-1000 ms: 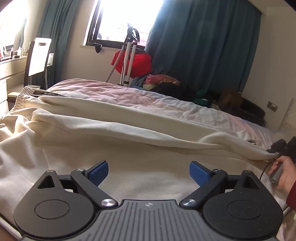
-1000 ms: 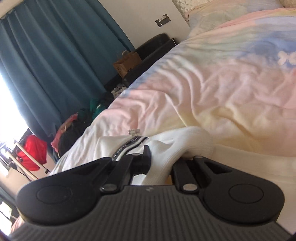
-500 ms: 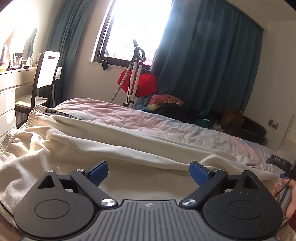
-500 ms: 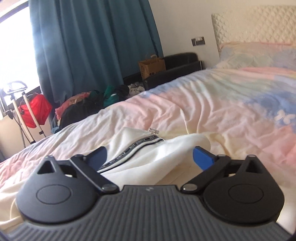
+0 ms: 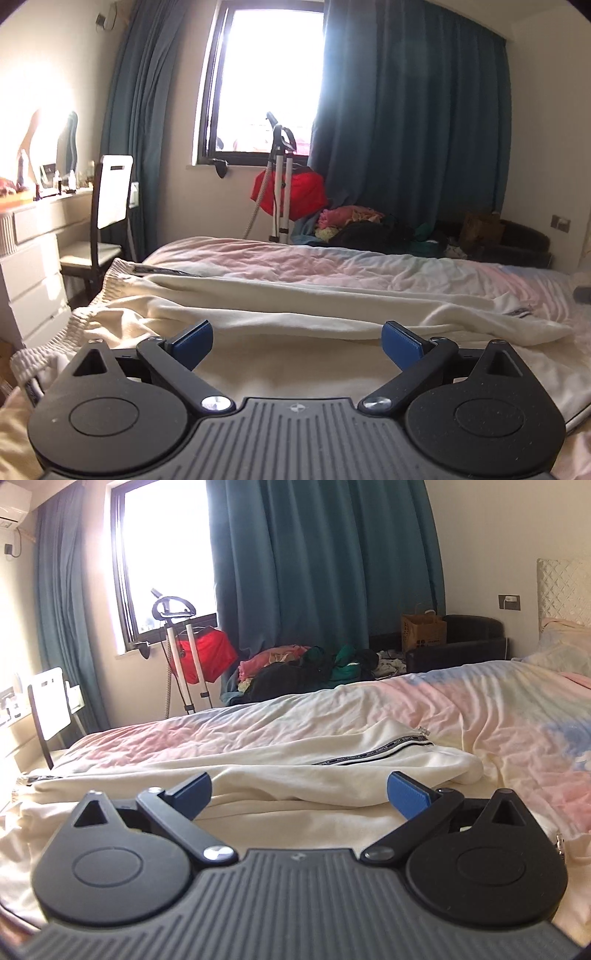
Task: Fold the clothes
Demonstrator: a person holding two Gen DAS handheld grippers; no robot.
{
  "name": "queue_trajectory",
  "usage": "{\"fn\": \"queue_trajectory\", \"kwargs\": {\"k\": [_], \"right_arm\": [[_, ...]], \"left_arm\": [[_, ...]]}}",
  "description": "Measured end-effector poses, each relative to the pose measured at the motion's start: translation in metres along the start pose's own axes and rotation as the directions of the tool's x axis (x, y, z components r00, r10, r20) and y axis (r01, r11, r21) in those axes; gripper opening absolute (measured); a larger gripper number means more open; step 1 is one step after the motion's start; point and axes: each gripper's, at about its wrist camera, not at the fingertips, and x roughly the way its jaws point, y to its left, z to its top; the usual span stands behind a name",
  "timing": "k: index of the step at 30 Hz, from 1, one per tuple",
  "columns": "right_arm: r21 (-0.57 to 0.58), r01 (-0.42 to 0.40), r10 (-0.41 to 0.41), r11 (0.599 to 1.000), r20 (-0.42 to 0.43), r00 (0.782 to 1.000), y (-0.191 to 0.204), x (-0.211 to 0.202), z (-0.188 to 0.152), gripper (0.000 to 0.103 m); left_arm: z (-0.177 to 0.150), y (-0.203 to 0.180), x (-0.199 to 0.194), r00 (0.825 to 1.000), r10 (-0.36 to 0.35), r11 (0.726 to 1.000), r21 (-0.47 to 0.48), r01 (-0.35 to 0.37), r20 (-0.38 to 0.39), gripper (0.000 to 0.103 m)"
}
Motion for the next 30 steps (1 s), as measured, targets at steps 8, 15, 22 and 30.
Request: {"fn": "queue_trajectory", "kwargs": {"k": [8, 15, 22, 30], "right_arm": [[0.002, 0.027, -0.027, 1.0, -0.002, 1.0, -0.004, -0.003, 0.0, 0.103], [0.04, 0.013, -0.011, 0.999, -0.037, 0.999, -0.015, -0.004, -0.003, 0.103], [0.091, 0.05, -0.043, 0.995, -0.077, 0.996, -0.03, 0.003, -0.004, 0.103], [0.344, 0.163, -0.128, 0.925, -0.125, 0.984, -0.099, 0.011, -0.005, 0.103]], "left_arm": [[0.01, 0.07, -0.014, 0.988, 0.065, 0.984, -0.156, -0.088, -0.143, 0.099], [-0.018, 0.187, -0.008, 0.927, 0.015, 0.767, -0.591, -0.252, -0.376, 0.098], [-0.057, 0.247, 0.012, 0.892, -0.039, 0.48, -0.791, -0.379, -0.45, 0.09], [-0.053, 0.256, 0.041, 0.928, -0.081, 0.528, -0.805, -0.27, -0.364, 0.068]]}}
